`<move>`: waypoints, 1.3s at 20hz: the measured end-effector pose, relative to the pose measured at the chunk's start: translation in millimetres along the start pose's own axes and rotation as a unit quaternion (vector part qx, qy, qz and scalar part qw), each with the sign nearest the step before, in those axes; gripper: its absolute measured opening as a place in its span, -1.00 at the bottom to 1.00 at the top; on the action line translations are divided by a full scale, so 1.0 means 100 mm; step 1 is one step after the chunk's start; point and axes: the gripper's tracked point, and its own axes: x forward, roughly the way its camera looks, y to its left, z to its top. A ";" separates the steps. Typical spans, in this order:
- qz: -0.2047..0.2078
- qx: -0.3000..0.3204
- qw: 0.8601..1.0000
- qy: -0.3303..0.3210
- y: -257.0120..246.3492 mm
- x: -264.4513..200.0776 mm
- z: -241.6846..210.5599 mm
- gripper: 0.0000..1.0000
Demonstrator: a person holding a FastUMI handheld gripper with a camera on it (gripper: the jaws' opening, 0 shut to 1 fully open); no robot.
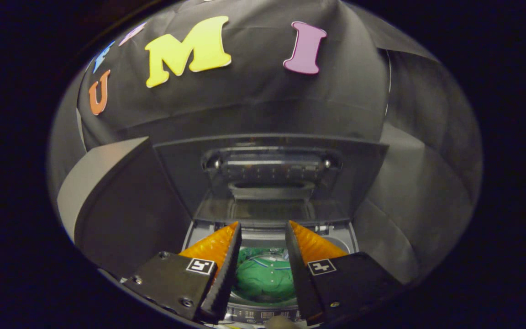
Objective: Put the clothes into the washing machine and then close the washing machine lid.
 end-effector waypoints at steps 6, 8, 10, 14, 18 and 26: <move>-0.008 -0.001 0.999 -0.035 -0.01 -0.04 0.45 0.21; -0.009 0.001 0.999 -0.047 -0.02 -0.03 0.60 0.21; -0.014 -0.001 0.998 -0.054 -0.05 0.01 0.75 0.21; -0.015 0.005 0.997 -0.073 -0.05 0.07 1.04 0.21; -0.015 0.005 0.997 -0.075 -0.02 0.21 1.22 0.21; -0.013 -0.005 0.998 -0.068 0.07 0.51 1.33 0.22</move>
